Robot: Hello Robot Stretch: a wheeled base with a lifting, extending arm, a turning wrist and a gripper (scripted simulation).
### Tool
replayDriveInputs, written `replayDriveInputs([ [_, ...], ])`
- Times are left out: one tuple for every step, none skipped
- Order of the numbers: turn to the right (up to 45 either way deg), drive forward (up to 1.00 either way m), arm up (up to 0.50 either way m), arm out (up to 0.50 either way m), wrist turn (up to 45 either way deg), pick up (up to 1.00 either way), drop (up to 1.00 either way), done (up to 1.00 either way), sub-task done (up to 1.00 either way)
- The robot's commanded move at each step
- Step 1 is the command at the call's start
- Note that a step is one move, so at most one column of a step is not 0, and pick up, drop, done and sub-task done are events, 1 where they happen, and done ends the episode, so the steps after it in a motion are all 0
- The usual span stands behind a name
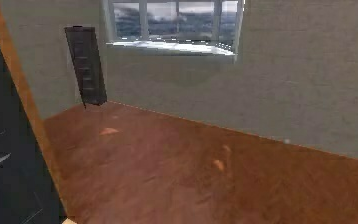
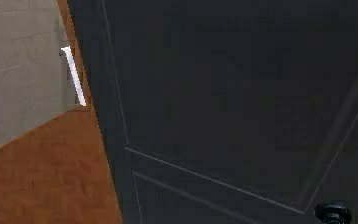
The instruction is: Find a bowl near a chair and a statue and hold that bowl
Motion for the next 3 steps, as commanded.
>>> replayDriveInputs([
  [-45.0, 0.00, 0.00, 0.00, 0.0, 0.00, 0.00, 0.00, 0.00],
  [-18.0, 0.00, 0.00, 0.00, 0.0, 0.00, 0.00, 0.00, 0.00],
  [0.0, 0.05, 0.00, 0.00, 0.0, 0.00, 0.00, 0.00, 0.00],
])
